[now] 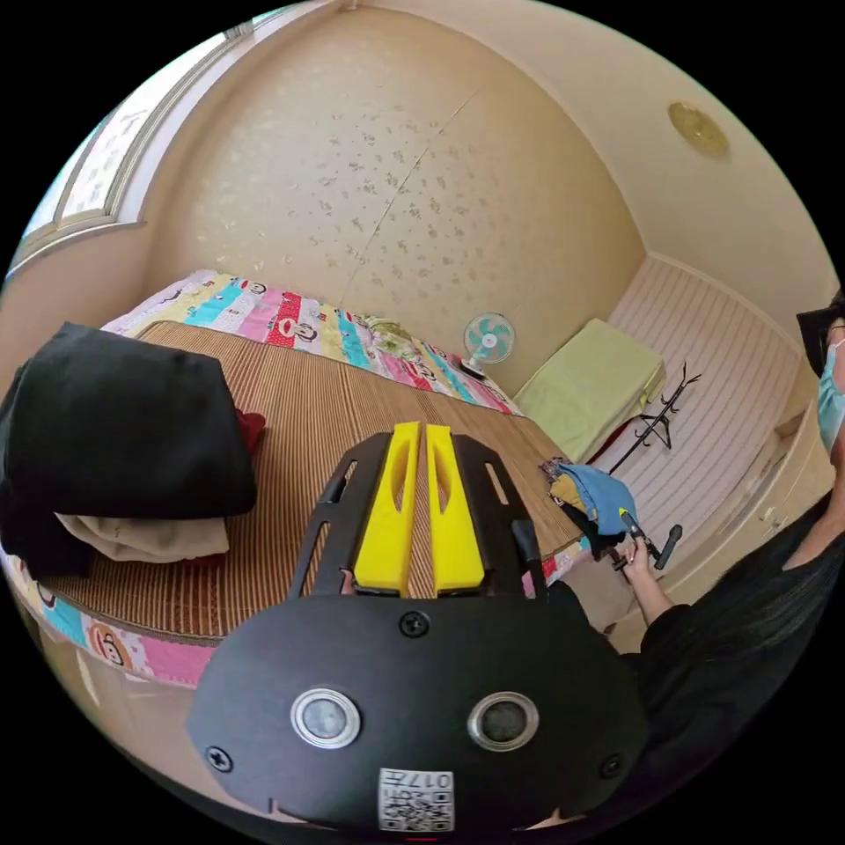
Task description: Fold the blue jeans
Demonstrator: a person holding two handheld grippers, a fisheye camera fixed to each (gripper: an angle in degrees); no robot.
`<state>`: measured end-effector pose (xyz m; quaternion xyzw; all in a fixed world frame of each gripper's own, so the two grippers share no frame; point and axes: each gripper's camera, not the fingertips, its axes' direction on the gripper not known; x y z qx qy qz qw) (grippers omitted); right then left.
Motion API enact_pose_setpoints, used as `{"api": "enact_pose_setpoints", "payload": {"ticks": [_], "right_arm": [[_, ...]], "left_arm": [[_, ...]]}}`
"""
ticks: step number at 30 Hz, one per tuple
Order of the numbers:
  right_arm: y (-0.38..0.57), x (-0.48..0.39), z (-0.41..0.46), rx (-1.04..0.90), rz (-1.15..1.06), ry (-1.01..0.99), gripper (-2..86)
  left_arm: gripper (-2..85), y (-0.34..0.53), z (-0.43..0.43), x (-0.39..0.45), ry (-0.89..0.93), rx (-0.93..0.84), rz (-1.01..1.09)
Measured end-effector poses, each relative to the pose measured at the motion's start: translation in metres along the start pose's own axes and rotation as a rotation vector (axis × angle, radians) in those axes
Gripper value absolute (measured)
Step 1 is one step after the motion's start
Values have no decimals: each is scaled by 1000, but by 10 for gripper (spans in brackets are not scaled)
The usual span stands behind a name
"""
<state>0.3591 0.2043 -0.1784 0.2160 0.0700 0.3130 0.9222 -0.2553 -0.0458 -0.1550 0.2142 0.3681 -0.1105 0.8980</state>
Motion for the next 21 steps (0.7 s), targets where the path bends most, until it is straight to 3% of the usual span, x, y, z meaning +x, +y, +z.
{"api": "enact_pose_setpoints", "payload": {"ticks": [4,6,8,10,12,16,18,21], "right_arm": [[-40,28,61,-143,39,171,90],[-41,40,127,-338,68,199,79],[-41,35,134,-281,150,169,57],[-48,11,121,-196,182,52,35],[-55,-45,98,-71,141,-236,24],[-43,-167,91,-116,-72,-610,17],[-6,-252,90,-251,-180,-868,14],[81,-349,77,-478,-318,-1061,11]], "left_arm": [[38,6,19,16,56,-46,-16],[46,13,22,13,94,-70,-47],[48,21,21,4,141,-82,-96],[48,33,13,-9,214,-69,-170],[48,41,7,-16,258,-53,-197],[46,52,6,-15,323,-52,-197],[47,53,14,-9,357,-81,-179],[46,61,29,3,379,-145,-144]]}}
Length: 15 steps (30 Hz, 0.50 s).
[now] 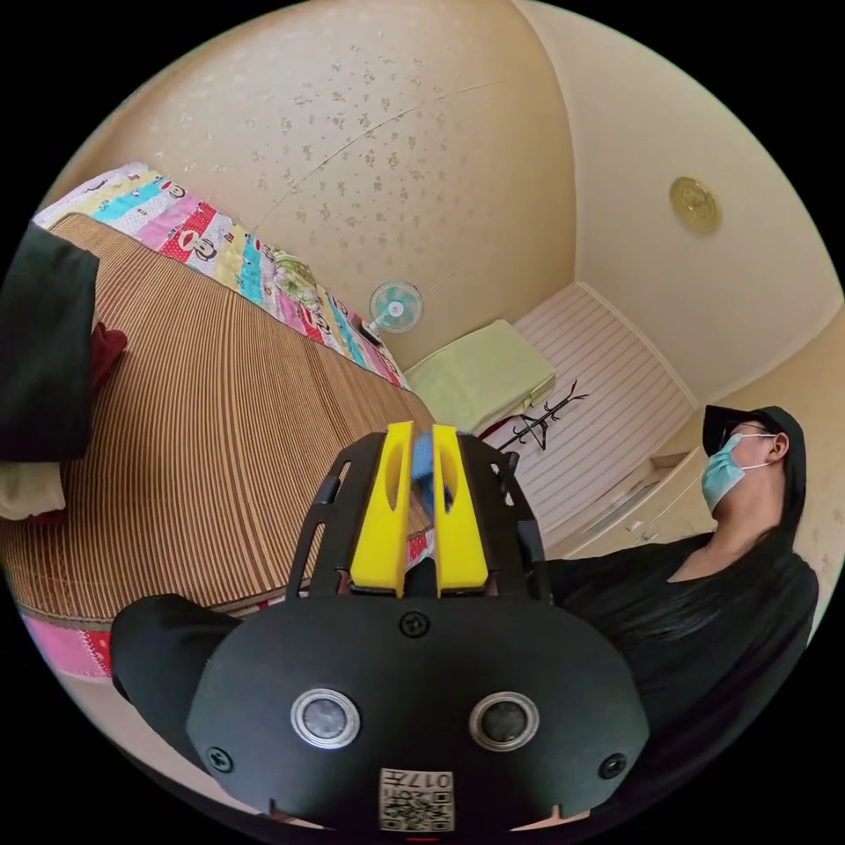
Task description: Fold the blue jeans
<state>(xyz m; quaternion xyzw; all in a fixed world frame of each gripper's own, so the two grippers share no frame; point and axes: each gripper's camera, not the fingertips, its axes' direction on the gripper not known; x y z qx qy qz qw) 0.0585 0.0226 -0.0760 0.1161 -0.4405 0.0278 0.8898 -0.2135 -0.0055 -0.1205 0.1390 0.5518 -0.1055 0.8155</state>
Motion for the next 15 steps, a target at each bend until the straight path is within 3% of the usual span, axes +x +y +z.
{"api": "enact_pose_setpoints", "payload": {"ticks": [3,7,12,15], "right_arm": [[61,-57,64,-204,-62,-92,9],[117,-64,25,-155,20,-50,16],[167,36,-120,80,408,481,74],[199,100,-168,146,599,643,86]], "left_arm": [[47,13,13,-4,16,-58,-14],[48,33,11,-20,9,-117,-42],[51,53,5,-42,-63,-126,-59],[60,63,19,-54,-15,-104,-72]]}}
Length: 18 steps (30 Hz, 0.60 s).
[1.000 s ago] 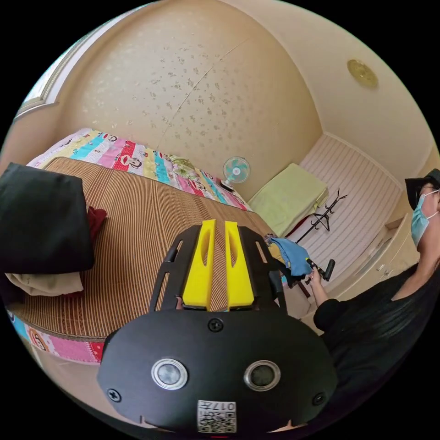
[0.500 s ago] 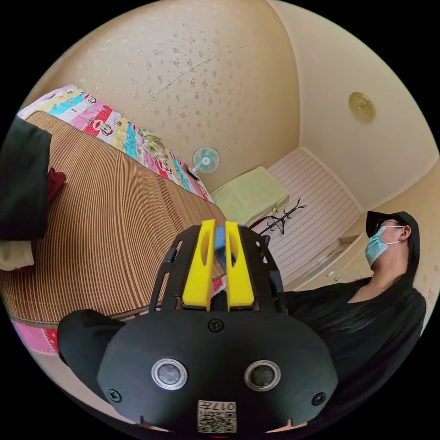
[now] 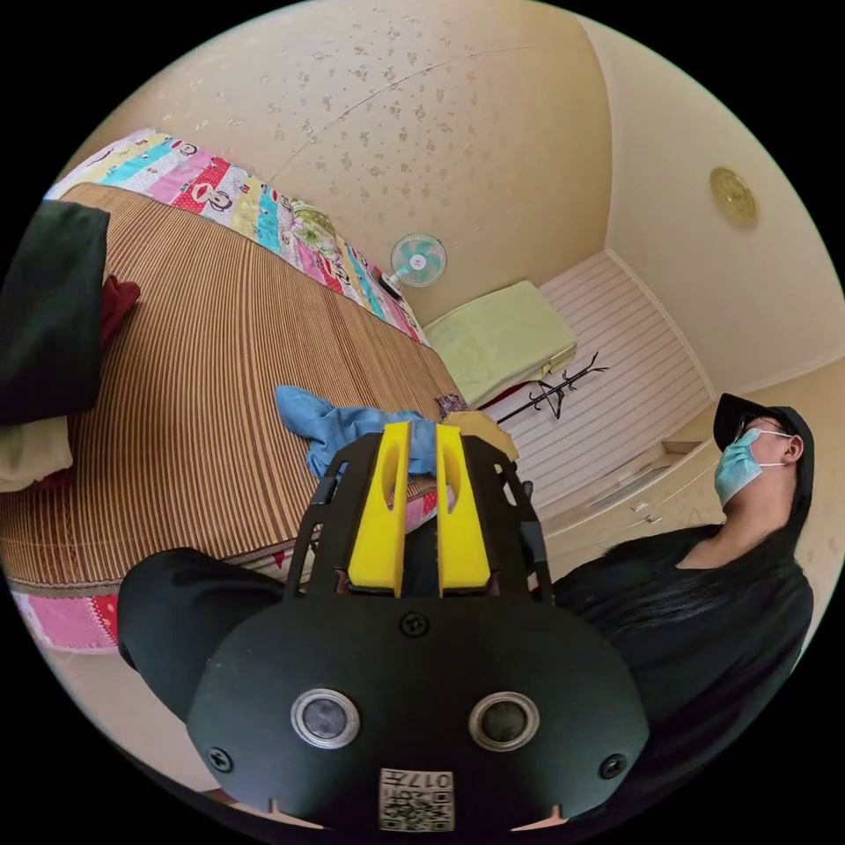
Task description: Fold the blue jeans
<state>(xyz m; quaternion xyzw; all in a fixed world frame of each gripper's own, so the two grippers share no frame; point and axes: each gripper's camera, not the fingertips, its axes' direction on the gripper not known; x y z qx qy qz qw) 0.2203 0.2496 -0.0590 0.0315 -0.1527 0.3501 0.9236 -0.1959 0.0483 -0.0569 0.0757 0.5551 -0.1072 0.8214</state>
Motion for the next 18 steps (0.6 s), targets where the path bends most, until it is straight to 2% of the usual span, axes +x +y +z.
{"api": "enact_pose_setpoints", "payload": {"ticks": [2,5,7,10,12,15,18], "right_arm": [[-7,32,18,-55,39,-11,86],[-6,41,51,-174,-1,-150,55],[4,30,42,-107,-17,-283,30],[13,-1,0,9,-92,-380,14],[13,-23,-47,110,-164,-535,9],[11,-56,-103,173,-312,-774,7],[14,-98,-139,148,-442,-888,7]], "left_arm": [[65,5,19,-2,38,-10,7],[67,14,62,3,100,-90,34],[68,26,95,11,145,-170,62],[69,45,122,26,188,-246,119],[74,56,134,35,185,-282,153],[101,72,158,54,186,-332,207],[122,76,192,88,296,-400,306]]}}
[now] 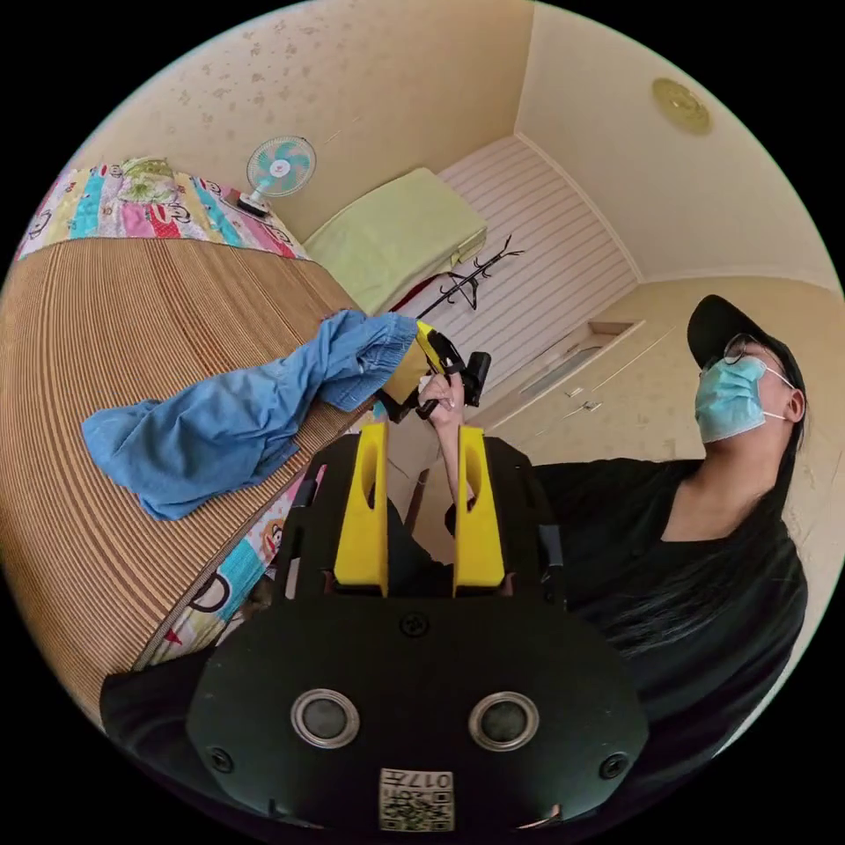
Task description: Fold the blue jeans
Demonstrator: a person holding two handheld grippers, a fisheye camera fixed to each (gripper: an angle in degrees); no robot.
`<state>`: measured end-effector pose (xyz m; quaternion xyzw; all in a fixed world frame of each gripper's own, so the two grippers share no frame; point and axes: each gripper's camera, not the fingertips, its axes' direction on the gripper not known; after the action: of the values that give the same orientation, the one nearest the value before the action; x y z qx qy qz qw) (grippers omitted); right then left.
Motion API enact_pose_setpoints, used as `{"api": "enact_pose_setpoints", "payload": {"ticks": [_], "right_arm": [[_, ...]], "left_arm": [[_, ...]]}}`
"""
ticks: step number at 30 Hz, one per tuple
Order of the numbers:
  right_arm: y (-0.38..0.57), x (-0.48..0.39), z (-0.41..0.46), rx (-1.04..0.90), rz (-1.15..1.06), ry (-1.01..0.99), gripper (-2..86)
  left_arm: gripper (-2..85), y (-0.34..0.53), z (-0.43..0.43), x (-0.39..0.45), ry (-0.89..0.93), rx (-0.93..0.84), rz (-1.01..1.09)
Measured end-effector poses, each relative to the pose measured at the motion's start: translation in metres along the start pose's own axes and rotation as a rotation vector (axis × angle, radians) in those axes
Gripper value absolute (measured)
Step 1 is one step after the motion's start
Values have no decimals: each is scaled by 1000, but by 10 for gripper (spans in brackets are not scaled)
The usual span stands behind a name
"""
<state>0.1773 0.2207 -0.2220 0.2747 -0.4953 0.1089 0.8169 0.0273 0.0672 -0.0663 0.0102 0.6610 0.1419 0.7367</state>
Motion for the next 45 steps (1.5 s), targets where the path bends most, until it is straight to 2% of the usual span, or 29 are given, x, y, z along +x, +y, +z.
{"api": "enact_pose_setpoints", "payload": {"ticks": [5,7,8,9,10,13,15,18,22,26,29,32,34,36,40,43,45], "right_arm": [[0,-86,28,-69,-176,-183,8],[6,-114,35,-95,-241,-285,9],[12,-130,39,-117,-282,-354,9],[21,-142,42,-131,-310,-390,10],[25,-146,43,-134,-314,-380,10],[56,-148,25,-50,-323,-262,13],[98,-144,-8,58,-335,-96,19],[169,-139,-31,63,-287,176,41],[255,-143,-13,-86,-183,331,106],[314,-194,33,3,-293,437,140],[301,-213,71,85,-403,523,143],[260,-213,93,198,-410,486,138],[230,-216,99,223,-420,414,125],[195,-235,89,315,-471,293,74],[143,-282,56,536,-467,389,53],[111,-348,42,656,-614,485,50],[94,-406,33,753,-722,518,49]], "left_arm": [[170,-29,45,54,-221,37,211],[186,-31,72,71,-439,35,261],[189,-31,79,73,-489,42,273],[179,-29,91,78,-556,63,314],[140,-27,103,81,-534,64,379],[45,-26,113,85,-439,101,394],[40,-26,106,86,-406,178,359],[39,-31,90,103,-367,296,395],[40,-43,75,144,-387,424,439],[41,-48,81,177,-411,473,470],[41,-41,86,199,-387,505,501],[41,-25,79,221,-394,535,516],[41,-9,61,241,-417,560,538],[41,1,42,258,-425,574,574],[40,13,-8,302,-537,555,623],[28,8,-32,331,-531,447,675],[13,6,-45,350,-540,445,695]]}}
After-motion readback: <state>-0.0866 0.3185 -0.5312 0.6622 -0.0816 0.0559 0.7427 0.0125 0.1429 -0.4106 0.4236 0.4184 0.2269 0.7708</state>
